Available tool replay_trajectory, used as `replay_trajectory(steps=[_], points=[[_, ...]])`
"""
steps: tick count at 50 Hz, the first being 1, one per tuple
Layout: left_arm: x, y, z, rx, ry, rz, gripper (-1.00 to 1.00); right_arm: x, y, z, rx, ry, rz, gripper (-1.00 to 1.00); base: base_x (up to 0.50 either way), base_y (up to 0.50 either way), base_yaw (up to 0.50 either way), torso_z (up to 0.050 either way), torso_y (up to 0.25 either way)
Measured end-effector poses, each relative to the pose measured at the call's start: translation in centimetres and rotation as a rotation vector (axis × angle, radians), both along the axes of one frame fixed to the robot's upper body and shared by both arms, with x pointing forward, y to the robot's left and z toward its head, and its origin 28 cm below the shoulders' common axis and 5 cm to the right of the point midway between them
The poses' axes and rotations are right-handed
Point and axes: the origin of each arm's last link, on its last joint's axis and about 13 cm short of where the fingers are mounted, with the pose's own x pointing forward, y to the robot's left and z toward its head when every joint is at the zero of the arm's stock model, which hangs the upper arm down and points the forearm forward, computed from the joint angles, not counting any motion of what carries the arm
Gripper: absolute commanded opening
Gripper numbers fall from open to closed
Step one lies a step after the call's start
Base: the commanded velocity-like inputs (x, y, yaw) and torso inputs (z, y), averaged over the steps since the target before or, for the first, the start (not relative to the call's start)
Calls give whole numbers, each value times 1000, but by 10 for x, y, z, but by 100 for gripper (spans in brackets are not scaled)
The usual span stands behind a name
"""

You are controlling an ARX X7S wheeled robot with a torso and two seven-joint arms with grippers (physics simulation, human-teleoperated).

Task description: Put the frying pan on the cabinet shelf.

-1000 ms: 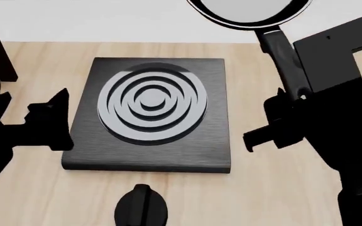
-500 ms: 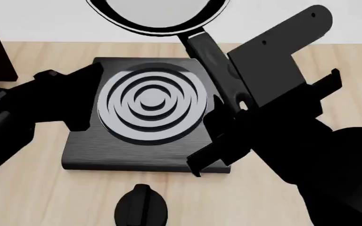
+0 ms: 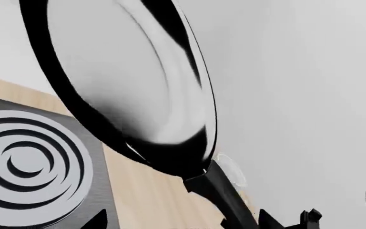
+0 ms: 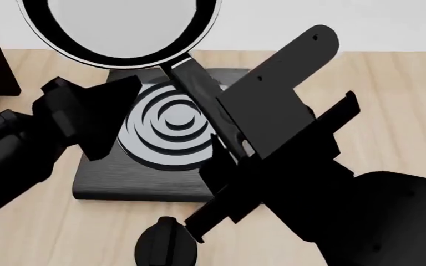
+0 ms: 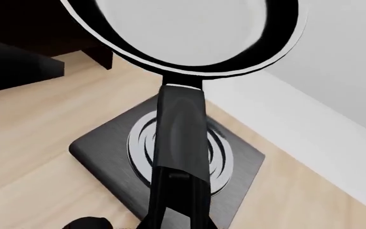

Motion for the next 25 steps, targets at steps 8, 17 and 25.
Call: replay_trajectory(steps=[8, 17, 25], points=[[5, -6, 3, -41, 26, -30, 100, -4, 3, -2, -9, 2, 27, -100, 0, 0, 0, 1, 1], [11, -14, -2, -68, 71, -60, 100, -8, 5, -4, -16, 0, 44, -100, 0, 0, 0, 0, 2], [14, -19, -9, -77, 102, -77, 100, -9, 5, -3, -17, -5, 52, -100, 0, 0, 0, 1, 1]])
